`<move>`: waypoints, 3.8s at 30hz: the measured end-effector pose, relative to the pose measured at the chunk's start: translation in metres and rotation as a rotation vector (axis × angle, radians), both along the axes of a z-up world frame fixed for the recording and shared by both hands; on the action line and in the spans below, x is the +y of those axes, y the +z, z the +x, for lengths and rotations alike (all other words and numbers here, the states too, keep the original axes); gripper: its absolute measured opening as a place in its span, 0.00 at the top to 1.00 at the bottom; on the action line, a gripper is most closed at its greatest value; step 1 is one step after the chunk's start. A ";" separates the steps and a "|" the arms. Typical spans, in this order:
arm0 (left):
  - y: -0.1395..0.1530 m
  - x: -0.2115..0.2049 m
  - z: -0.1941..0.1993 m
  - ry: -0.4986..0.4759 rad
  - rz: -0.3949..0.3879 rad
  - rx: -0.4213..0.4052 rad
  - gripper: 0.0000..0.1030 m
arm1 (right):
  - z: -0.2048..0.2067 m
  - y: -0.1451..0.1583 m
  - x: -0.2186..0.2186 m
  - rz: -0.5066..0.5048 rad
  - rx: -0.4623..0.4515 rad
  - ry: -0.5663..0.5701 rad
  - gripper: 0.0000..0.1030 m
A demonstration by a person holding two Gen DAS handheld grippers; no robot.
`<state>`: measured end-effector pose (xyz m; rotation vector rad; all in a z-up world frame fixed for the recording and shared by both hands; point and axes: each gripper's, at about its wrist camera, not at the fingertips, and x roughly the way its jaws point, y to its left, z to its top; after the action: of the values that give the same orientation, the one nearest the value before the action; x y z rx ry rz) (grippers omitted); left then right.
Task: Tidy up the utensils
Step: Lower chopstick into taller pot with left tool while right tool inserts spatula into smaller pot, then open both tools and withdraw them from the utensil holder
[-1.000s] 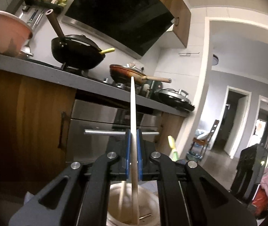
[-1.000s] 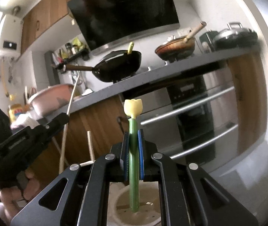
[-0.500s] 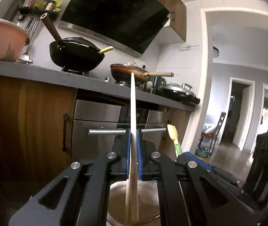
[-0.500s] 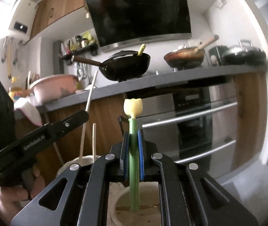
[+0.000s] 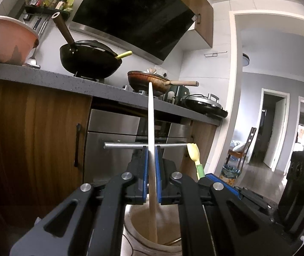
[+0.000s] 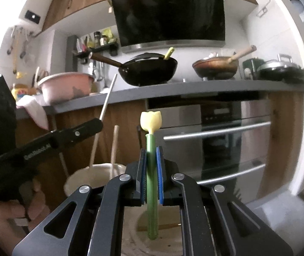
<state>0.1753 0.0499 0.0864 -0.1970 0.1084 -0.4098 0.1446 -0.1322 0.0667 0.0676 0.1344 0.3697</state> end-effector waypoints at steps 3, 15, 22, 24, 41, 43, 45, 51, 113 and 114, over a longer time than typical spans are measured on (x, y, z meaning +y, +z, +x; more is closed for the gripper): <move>-0.003 -0.003 0.000 -0.016 0.016 0.012 0.94 | 0.001 -0.004 0.000 -0.027 0.001 -0.015 0.90; -0.017 0.001 -0.024 -0.029 0.078 0.056 0.94 | -0.018 -0.013 -0.014 -0.030 0.074 0.007 0.90; -0.020 0.006 -0.036 -0.033 0.096 0.061 0.94 | -0.028 -0.018 -0.030 0.000 0.113 0.011 0.90; -0.021 0.007 -0.039 -0.036 0.095 0.069 0.94 | -0.030 -0.020 -0.031 0.008 0.127 0.022 0.90; -0.024 0.002 -0.052 -0.053 0.156 0.075 0.91 | -0.037 -0.024 -0.035 0.011 0.180 0.052 0.74; -0.022 0.003 -0.053 -0.046 0.157 0.070 0.80 | -0.040 -0.024 -0.036 0.013 0.179 0.052 0.70; -0.021 0.004 -0.057 -0.041 0.156 0.063 0.74 | -0.044 -0.022 -0.038 0.006 0.166 0.042 0.70; -0.017 0.012 -0.072 0.002 0.162 0.046 0.49 | -0.059 -0.014 -0.048 0.013 0.124 0.002 0.70; -0.025 0.015 -0.086 0.028 0.201 0.049 0.11 | -0.016 0.047 -0.072 -0.072 0.148 -0.241 0.78; -0.025 0.015 -0.087 0.027 0.201 0.049 0.11 | -0.017 0.047 -0.072 -0.069 0.150 -0.241 0.78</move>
<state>0.0886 0.0648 0.0615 -0.0099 0.1935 -0.3643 0.1276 -0.2043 0.1140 0.0432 0.2842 0.1193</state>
